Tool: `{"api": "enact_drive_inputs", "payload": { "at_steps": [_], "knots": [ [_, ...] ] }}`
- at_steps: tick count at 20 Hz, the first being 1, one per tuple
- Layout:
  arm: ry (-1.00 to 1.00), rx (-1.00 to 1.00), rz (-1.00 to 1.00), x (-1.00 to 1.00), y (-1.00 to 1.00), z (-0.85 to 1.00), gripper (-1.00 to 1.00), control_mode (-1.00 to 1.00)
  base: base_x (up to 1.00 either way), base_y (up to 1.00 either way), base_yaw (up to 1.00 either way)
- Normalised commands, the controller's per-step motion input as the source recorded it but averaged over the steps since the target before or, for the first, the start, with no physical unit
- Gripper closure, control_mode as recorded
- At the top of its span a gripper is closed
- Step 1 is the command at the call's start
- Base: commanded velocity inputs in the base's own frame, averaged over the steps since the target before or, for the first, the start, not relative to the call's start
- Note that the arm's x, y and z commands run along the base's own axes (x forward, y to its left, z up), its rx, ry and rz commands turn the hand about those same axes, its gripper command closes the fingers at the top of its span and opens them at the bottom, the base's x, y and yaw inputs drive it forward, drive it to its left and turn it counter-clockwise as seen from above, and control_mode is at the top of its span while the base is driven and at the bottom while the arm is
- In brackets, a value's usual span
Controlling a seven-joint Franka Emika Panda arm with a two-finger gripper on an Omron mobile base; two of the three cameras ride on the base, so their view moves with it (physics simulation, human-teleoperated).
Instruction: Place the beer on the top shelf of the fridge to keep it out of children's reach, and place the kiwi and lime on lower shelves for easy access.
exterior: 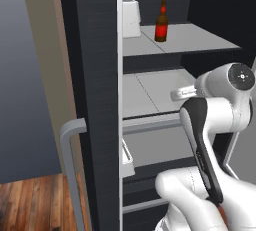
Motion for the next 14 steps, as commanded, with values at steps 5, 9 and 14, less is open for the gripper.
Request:
{"api": "enact_drive_inputs", "payload": {
  "at_steps": [5, 9, 14],
  "knots": [
    [0.00, 0.00, 0.00, -0.07, 0.00, -0.10, -1.00, -1.00, 0.00, 0.00, 0.00],
    [0.00, 0.00, 0.00, -0.17, 0.00, -0.04, -1.00, -1.00, 0.00, 0.00, 0.00],
    [0.00, 0.00, 0.00, -0.37, 0.00, 0.00, -1.00, -1.00, 0.00, 0.00, 0.00]
  ]
}}
